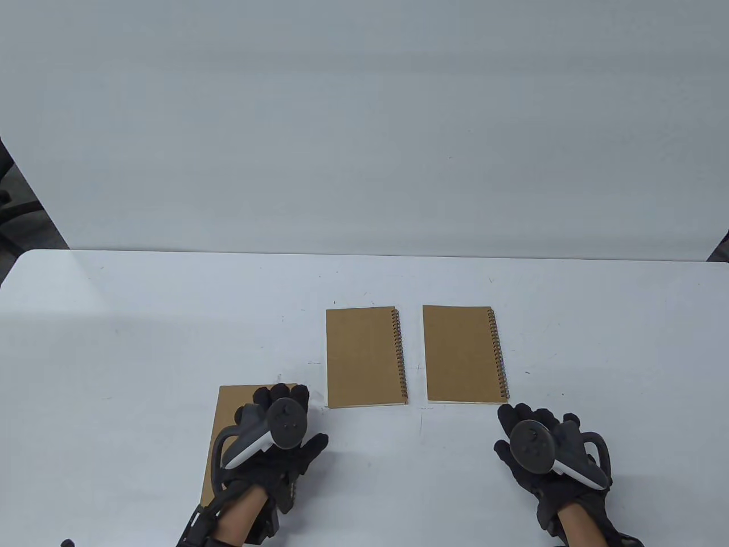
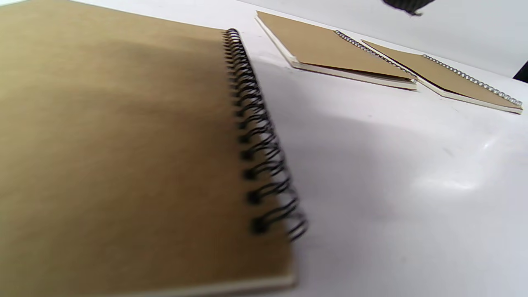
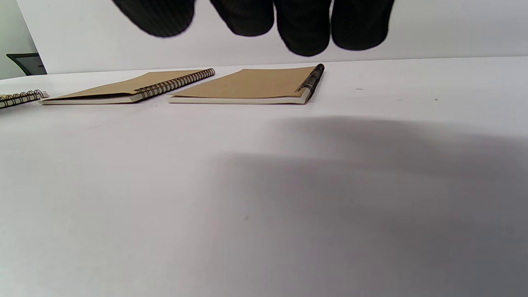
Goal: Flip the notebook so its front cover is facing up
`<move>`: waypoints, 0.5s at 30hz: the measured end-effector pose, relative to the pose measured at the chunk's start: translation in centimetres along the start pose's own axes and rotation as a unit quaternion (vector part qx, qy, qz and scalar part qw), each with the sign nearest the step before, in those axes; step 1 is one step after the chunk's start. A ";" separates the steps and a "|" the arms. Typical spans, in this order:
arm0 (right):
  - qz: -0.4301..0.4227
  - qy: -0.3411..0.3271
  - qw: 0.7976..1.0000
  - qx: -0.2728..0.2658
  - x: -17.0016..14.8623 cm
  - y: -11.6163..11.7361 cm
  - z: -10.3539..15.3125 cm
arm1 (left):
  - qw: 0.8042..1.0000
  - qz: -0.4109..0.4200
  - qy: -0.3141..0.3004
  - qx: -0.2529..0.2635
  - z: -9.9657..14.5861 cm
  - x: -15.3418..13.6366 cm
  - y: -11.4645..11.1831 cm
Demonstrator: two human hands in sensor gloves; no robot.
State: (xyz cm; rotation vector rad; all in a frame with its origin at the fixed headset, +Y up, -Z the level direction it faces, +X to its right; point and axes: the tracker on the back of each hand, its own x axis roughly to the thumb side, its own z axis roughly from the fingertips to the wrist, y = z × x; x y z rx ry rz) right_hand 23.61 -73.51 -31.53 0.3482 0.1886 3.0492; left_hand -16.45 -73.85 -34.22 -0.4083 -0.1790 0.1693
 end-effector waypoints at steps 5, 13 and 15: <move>-0.003 -0.009 1.000 0.003 0.1 0.0 -0.1 | 1.000 0.002 -0.001 -0.024 -2.8 3.4 1.0; 0.004 -0.021 1.000 0.003 0.6 -0.1 0.2 | 0.997 0.006 0.016 -0.078 -8.8 8.5 1.5; 0.015 -0.024 1.000 0.004 0.7 -0.2 0.2 | 0.995 0.011 0.021 -0.093 -10.6 9.7 1.5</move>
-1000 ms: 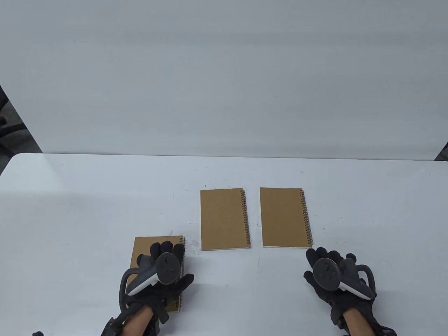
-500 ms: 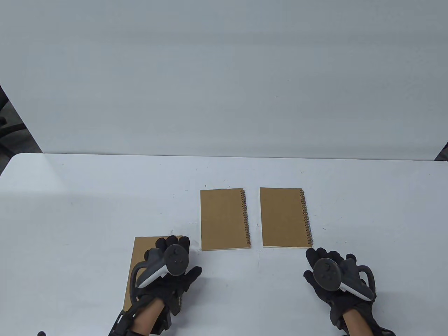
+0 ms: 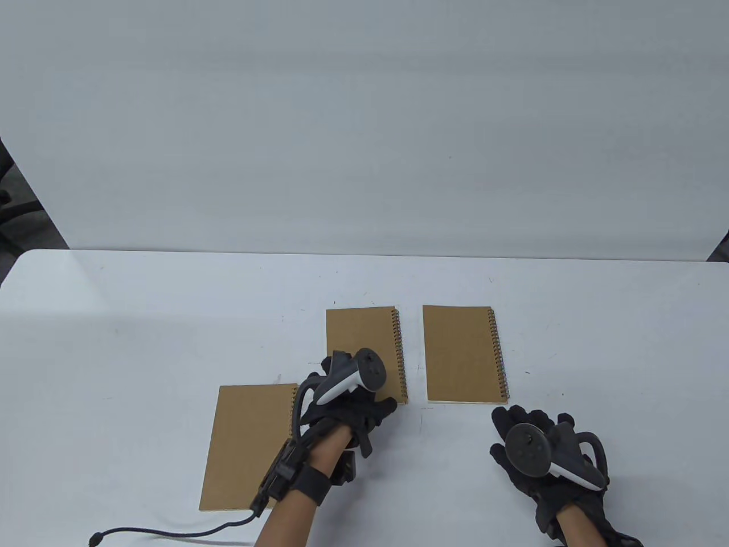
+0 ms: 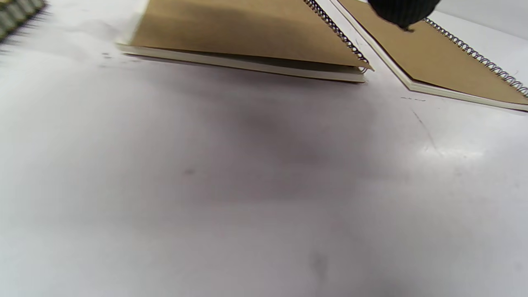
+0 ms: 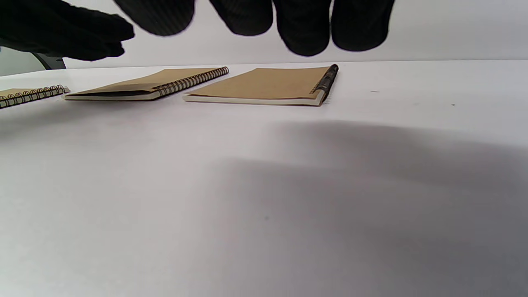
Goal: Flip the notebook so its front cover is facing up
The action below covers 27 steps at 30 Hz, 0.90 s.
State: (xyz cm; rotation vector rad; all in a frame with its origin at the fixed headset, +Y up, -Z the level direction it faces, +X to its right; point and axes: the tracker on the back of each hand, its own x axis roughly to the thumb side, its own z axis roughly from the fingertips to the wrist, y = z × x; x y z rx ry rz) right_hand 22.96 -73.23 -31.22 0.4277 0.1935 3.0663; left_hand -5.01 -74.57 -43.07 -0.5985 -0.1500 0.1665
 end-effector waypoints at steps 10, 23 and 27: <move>-0.002 0.003 1.000 0.014 -0.1 0.4 -0.4 | 0.998 0.009 0.054 -0.025 -6.3 3.4 1.5; -0.010 0.009 0.999 0.031 -0.2 0.4 -0.4 | 0.987 -0.099 0.126 0.029 -8.9 5.6 2.1; -0.012 0.012 0.999 0.039 -0.3 0.4 -0.3 | 0.969 -0.165 0.156 0.101 -8.5 5.8 2.3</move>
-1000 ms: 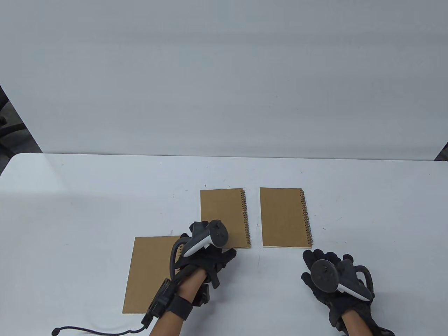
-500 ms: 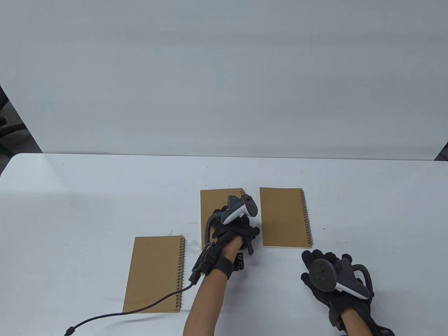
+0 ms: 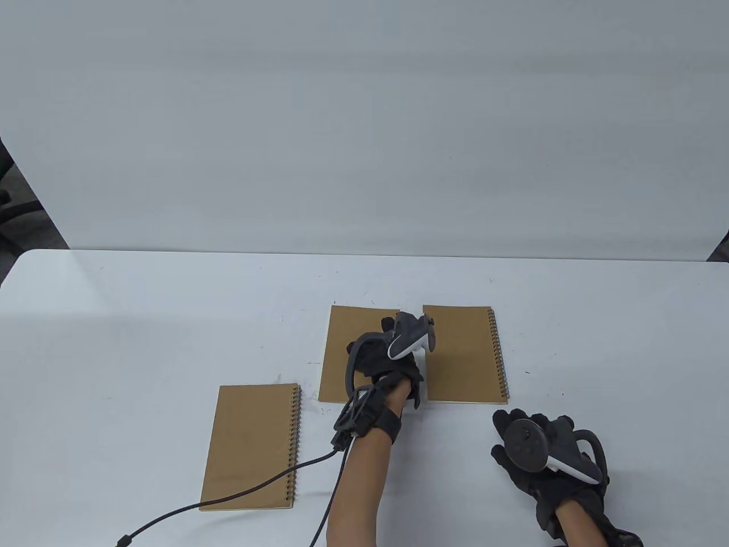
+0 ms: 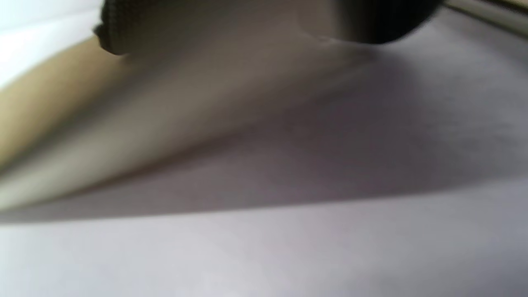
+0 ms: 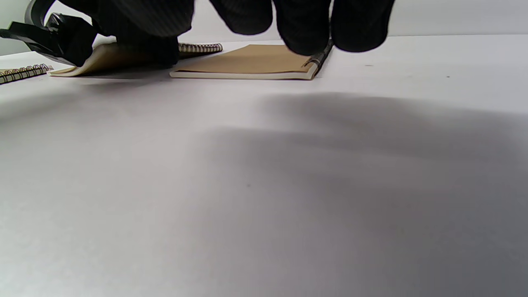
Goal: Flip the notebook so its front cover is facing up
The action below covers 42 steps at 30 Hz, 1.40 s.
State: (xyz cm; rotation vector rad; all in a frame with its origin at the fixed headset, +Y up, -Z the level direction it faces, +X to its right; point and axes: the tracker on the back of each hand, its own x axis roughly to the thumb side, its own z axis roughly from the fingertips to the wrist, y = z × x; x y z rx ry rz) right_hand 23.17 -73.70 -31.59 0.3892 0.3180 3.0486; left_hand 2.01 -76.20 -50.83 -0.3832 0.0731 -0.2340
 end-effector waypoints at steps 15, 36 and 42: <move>-0.011 0.009 1.000 -0.004 -0.7 -0.1 -0.3 | 0.992 0.104 -0.037 0.062 7.7 -6.9 5.6; -0.023 0.019 0.999 0.011 -1.1 0.1 0.2 | 0.983 0.177 -0.017 -0.039 11.4 -11.8 -5.0; -0.021 0.022 0.999 0.017 -1.1 0.2 0.2 | 0.988 0.145 -0.016 -0.059 10.9 -11.1 -6.5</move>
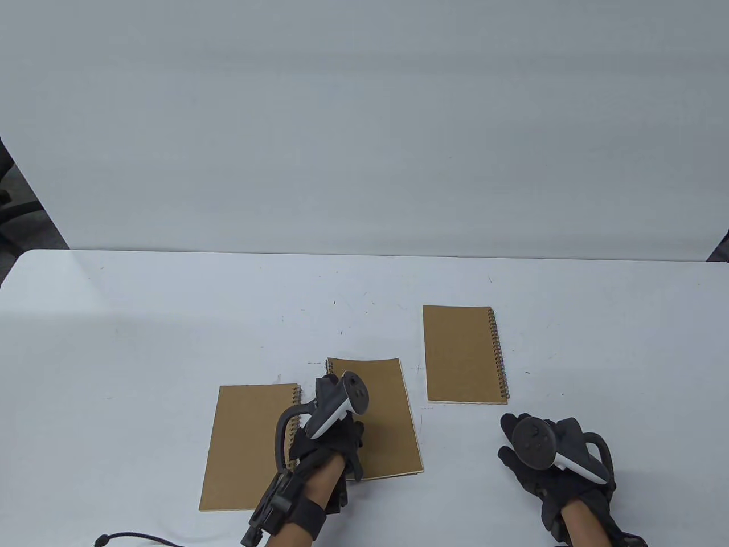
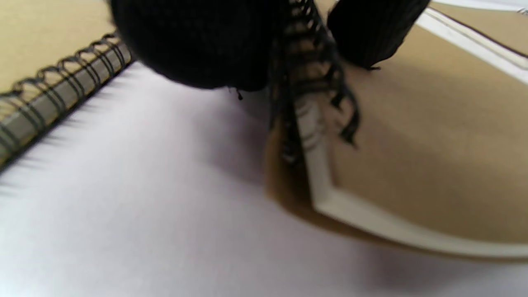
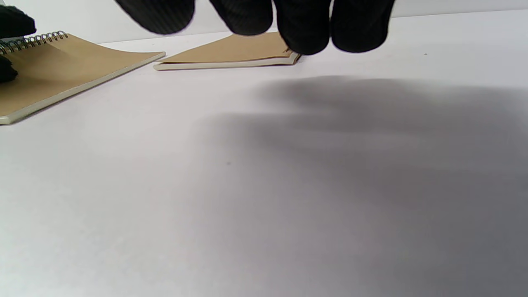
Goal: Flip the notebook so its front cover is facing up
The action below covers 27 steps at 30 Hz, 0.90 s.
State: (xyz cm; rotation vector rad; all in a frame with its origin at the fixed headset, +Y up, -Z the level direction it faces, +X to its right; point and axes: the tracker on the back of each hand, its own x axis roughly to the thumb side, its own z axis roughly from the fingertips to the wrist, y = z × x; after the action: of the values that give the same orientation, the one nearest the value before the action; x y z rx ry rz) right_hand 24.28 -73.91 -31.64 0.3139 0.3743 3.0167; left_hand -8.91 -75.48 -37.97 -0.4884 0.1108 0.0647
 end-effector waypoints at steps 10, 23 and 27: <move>0.005 -0.004 1.000 -0.005 0.1 0.0 0.0 | 0.995 -0.080 0.027 0.055 2.0 -1.2 1.0; 0.005 -0.007 1.000 0.001 0.2 0.1 -0.1 | 0.994 -0.070 0.069 -0.037 2.9 -7.7 -1.5; 0.003 -0.008 1.000 0.007 0.2 0.3 -0.1 | 0.995 0.023 0.049 -0.083 2.3 -8.8 -2.1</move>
State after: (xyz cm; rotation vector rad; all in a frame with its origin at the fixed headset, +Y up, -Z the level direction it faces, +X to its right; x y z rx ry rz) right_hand 24.02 -74.18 -31.65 0.3417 0.3926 3.0175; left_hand -17.25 -76.53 -33.92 -0.6549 0.2144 0.0954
